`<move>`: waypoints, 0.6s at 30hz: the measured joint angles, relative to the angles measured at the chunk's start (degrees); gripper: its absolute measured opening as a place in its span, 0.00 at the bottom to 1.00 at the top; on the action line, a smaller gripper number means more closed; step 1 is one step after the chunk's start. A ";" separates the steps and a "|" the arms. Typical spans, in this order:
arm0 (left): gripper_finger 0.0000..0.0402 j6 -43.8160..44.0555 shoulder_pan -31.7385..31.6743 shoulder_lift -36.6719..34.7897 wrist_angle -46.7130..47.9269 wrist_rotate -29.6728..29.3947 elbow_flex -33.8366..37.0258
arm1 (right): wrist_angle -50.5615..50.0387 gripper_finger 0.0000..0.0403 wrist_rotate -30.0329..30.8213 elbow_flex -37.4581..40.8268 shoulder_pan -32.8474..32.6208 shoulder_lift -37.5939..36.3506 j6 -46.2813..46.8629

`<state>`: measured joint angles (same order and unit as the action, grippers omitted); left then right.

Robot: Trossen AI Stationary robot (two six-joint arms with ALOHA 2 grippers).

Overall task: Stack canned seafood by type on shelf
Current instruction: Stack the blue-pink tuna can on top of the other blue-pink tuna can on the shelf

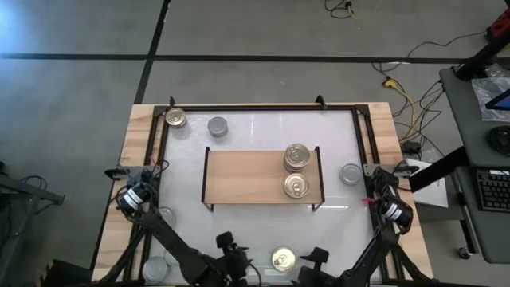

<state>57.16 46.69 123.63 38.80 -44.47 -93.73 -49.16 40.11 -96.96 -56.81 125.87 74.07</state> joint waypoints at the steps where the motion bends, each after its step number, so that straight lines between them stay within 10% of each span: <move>1: 0.41 0.44 0.03 0.00 -1.16 0.62 0.73 | 2.05 0.96 -0.78 0.52 0.13 0.09 -1.42; 7: 0.46 -4.36 -0.92 0.02 -6.05 9.65 3.19 | 6.91 0.96 2.11 1.32 -0.37 0.17 -7.46; 18: 0.60 -21.93 -6.67 0.02 -16.73 13.93 2.89 | -2.17 0.96 5.31 1.39 -3.16 0.04 9.50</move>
<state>35.23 40.02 123.66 22.08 -30.55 -90.84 -51.33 45.42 -95.57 -59.97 125.91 83.57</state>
